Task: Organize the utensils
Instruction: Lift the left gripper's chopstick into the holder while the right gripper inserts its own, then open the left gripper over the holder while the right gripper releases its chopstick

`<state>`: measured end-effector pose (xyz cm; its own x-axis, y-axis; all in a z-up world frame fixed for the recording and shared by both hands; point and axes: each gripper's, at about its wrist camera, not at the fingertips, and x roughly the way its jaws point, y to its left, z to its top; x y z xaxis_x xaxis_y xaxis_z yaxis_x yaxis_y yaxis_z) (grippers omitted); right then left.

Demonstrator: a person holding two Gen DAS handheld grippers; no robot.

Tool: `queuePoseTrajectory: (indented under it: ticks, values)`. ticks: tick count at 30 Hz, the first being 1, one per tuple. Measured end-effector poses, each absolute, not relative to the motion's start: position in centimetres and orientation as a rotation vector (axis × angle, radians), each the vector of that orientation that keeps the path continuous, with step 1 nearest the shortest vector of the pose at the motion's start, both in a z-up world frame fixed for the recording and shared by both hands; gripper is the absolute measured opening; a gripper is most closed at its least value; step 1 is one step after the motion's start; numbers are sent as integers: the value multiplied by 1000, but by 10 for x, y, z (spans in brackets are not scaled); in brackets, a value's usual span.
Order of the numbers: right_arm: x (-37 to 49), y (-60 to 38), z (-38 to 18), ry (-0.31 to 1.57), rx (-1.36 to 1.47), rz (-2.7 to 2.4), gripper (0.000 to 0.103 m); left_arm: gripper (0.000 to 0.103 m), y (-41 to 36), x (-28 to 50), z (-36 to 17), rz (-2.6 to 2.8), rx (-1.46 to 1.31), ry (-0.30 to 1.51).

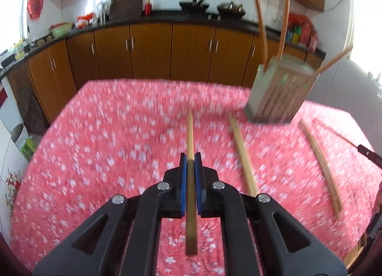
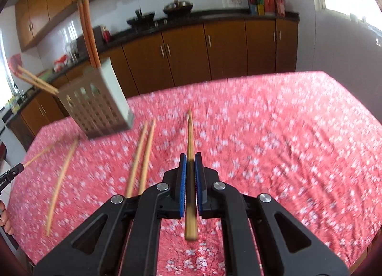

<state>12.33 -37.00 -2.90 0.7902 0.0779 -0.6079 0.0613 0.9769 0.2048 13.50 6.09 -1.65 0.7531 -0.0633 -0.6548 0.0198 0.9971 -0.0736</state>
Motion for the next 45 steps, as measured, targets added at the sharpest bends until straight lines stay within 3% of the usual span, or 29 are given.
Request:
queuePoseTrajectory:
  ticks: [7,17,29,34,45]
  values:
    - [116,-372,5,538,213,28,8,8,57,128,41,-93,-112,556]
    - [112,-373,30,460,211,33,8,7,48,130,69,-119,-105,500]
    - [98,-346,140,241,261,284,8,7,-4,112,160,-289,-89,323]
    - [120,-316,156,192,200,284,8,7,-21,130,185,-266,-123,236]
    - [182,-279,123,361,131,270,8,7,-55,202,150,-271,-99,376]
